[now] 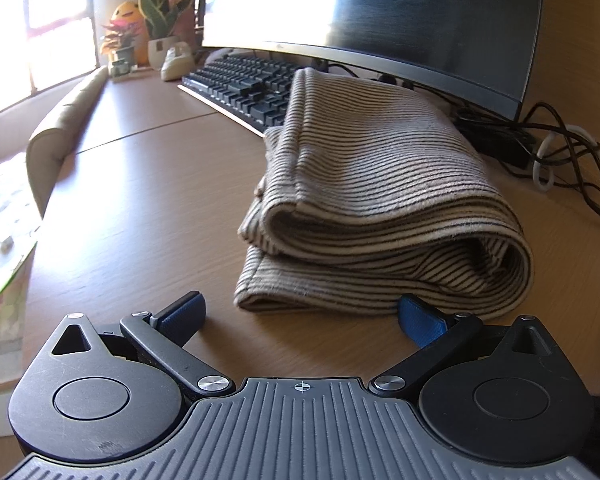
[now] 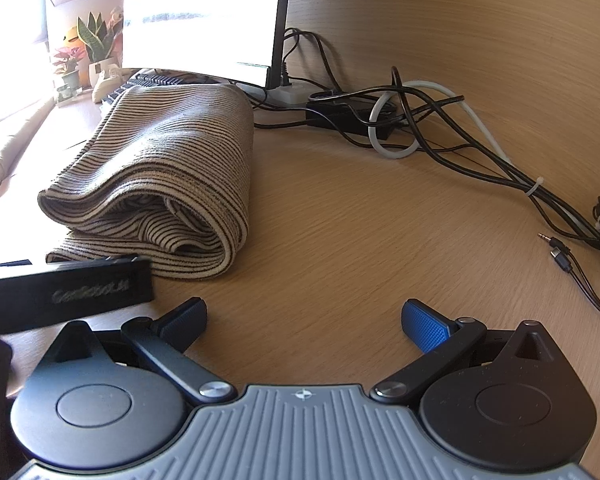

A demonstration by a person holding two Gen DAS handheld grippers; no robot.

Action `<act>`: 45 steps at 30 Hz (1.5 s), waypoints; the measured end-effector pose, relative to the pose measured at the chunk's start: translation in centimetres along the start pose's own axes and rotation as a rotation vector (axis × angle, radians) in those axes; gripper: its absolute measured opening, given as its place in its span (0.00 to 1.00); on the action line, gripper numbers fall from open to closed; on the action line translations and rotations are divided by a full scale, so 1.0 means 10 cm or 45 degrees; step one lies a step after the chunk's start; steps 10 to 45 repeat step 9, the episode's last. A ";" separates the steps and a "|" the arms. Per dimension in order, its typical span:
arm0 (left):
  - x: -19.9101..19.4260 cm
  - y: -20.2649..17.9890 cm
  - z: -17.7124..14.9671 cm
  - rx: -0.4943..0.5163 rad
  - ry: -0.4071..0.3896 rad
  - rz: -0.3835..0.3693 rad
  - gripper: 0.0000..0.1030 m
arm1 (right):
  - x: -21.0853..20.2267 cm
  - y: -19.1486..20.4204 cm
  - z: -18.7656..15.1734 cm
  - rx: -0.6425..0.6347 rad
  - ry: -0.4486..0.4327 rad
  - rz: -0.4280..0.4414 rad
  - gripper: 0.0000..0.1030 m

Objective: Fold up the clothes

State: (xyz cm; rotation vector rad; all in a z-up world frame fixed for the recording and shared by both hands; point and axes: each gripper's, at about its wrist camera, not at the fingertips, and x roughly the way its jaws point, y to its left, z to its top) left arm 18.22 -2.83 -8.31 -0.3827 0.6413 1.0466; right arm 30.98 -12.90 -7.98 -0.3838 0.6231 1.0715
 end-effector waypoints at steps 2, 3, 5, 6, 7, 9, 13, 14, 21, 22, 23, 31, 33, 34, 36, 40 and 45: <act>0.00 0.03 0.05 0.051 0.049 -0.084 1.00 | 0.00 0.00 0.00 0.000 0.000 0.000 1.00; 0.00 0.04 0.08 0.076 0.073 -0.126 1.00 | 0.00 0.00 0.00 -0.002 0.000 0.002 1.00; 0.00 0.10 0.14 0.113 0.115 -0.199 1.00 | 0.01 0.01 0.01 -0.005 -0.001 0.006 1.00; -0.02 0.17 0.15 0.111 0.122 -0.218 1.00 | 0.01 0.01 0.00 -0.004 -0.001 0.007 1.00; -0.04 0.24 0.16 0.108 0.129 -0.237 1.00 | 0.00 0.00 0.00 0.003 -0.004 0.008 1.00; -0.14 0.40 0.20 0.143 0.108 -0.290 1.00 | -0.02 -0.01 -0.01 0.020 -0.011 0.011 1.00; -0.14 0.40 0.20 0.143 0.108 -0.290 1.00 | -0.02 -0.01 -0.01 0.020 -0.011 0.011 1.00; -0.14 0.40 0.20 0.143 0.108 -0.290 1.00 | -0.02 -0.01 -0.01 0.020 -0.011 0.011 1.00; -0.14 0.40 0.20 0.143 0.108 -0.290 1.00 | -0.02 -0.01 -0.01 0.020 -0.011 0.011 1.00; -0.14 0.40 0.20 0.143 0.108 -0.290 1.00 | -0.02 -0.01 -0.01 0.020 -0.011 0.011 1.00; -0.14 0.40 0.20 0.143 0.108 -0.290 1.00 | -0.02 -0.01 -0.01 0.020 -0.011 0.011 1.00; -0.14 0.40 0.20 0.143 0.108 -0.290 1.00 | -0.02 -0.01 -0.01 0.020 -0.011 0.011 1.00; -0.14 0.40 0.20 0.143 0.108 -0.290 1.00 | -0.02 -0.01 -0.01 0.020 -0.011 0.011 1.00; -0.14 0.40 0.20 0.143 0.108 -0.290 1.00 | -0.02 -0.01 -0.01 0.020 -0.011 0.011 1.00; -0.14 0.40 0.20 0.143 0.108 -0.290 1.00 | -0.02 -0.01 -0.01 0.020 -0.011 0.011 1.00; -0.14 0.40 0.20 0.143 0.108 -0.290 1.00 | -0.02 -0.01 -0.01 0.020 -0.011 0.011 1.00; -0.14 0.40 0.20 0.143 0.108 -0.290 1.00 | -0.02 -0.01 -0.01 0.020 -0.011 0.011 1.00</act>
